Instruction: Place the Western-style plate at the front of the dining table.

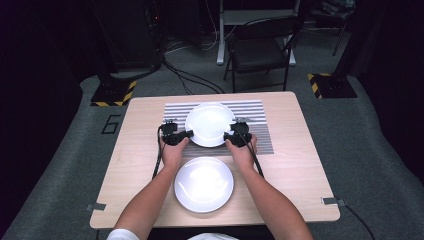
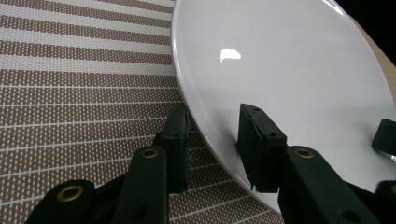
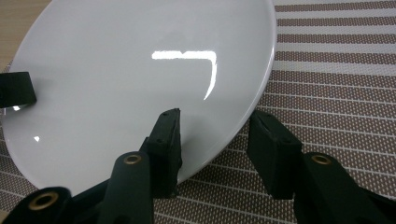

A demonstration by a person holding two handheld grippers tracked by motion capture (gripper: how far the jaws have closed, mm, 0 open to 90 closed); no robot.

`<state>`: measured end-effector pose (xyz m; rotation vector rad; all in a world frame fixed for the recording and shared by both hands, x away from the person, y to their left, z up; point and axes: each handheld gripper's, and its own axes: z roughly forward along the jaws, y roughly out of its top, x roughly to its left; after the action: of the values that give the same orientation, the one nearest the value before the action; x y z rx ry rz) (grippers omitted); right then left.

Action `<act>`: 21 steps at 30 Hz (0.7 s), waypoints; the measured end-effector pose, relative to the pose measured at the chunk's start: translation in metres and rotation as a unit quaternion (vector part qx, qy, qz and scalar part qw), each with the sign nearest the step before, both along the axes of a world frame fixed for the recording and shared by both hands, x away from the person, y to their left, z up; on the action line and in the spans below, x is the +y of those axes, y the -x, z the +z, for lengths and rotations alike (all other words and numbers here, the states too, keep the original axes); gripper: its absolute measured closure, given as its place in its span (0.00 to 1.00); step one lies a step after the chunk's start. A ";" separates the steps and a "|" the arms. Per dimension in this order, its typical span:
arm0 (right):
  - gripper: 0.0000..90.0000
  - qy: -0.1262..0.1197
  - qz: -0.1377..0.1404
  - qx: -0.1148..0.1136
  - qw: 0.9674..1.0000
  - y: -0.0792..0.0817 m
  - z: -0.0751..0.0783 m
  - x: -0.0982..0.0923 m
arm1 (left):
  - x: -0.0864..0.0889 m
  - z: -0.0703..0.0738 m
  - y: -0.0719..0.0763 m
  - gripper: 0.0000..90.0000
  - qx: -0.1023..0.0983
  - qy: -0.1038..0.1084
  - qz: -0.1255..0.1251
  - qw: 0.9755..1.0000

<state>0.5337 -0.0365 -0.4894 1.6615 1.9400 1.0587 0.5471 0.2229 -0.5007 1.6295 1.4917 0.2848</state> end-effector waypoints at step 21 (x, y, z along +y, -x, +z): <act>0.60 0.016 -0.012 0.022 1.000 -0.005 -0.011 -0.002 | -0.012 -0.009 -0.006 0.71 0.027 -0.033 -0.001 0.999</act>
<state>0.5392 -0.0384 -0.5006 1.7000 1.9497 0.9854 0.5535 0.2110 -0.5092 1.7024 1.5360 0.2940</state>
